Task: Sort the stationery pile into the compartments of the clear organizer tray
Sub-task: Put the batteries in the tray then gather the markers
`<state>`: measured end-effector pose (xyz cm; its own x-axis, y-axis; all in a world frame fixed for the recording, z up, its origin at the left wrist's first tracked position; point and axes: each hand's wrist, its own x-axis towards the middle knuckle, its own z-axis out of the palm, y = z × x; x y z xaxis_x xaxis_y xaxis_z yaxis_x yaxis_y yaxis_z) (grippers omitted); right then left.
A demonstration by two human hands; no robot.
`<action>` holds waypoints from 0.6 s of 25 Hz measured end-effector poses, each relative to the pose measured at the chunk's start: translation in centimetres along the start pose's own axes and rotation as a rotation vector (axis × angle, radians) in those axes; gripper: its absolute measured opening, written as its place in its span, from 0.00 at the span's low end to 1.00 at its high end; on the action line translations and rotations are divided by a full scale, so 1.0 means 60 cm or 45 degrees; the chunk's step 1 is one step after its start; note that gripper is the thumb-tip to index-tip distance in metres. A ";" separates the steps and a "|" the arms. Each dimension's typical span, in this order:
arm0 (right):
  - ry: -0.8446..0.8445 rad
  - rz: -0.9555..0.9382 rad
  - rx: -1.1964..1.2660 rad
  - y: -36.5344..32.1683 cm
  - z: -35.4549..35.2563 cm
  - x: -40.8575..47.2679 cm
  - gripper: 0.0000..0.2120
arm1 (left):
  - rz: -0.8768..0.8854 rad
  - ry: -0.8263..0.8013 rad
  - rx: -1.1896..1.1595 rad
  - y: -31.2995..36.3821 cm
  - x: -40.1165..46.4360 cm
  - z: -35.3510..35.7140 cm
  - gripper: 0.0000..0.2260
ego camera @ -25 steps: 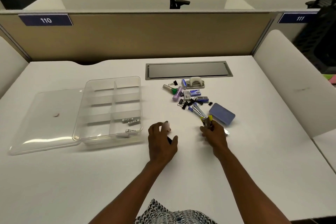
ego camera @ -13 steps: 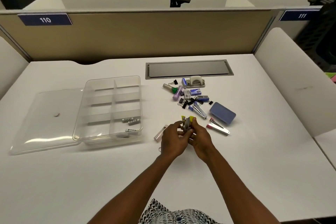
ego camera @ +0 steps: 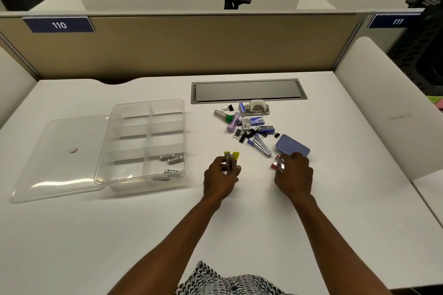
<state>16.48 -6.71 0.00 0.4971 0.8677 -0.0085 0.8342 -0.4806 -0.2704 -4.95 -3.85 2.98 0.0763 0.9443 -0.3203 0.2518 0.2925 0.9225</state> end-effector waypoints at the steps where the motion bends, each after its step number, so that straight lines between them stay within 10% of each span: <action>1: -0.027 -0.002 -0.032 0.003 0.005 0.002 0.23 | -0.008 0.000 -0.009 -0.003 0.000 0.000 0.12; 6: -0.007 -0.046 0.110 -0.010 0.006 0.000 0.19 | -0.026 -0.018 -0.072 -0.001 -0.010 0.002 0.13; 12: -0.488 0.395 1.626 -0.093 -0.012 -0.040 0.13 | -0.068 -0.056 -0.126 -0.007 -0.005 -0.002 0.09; 15: -0.593 0.264 1.734 -0.125 -0.002 -0.062 0.08 | -0.069 -0.125 -0.116 -0.005 -0.005 -0.004 0.14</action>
<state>8.40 -6.32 2.17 0.2359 0.8884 -0.3937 -0.2420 -0.3387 -0.9092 -5.28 -4.17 2.82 0.1603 0.9087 -0.3855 0.1697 0.3594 0.9176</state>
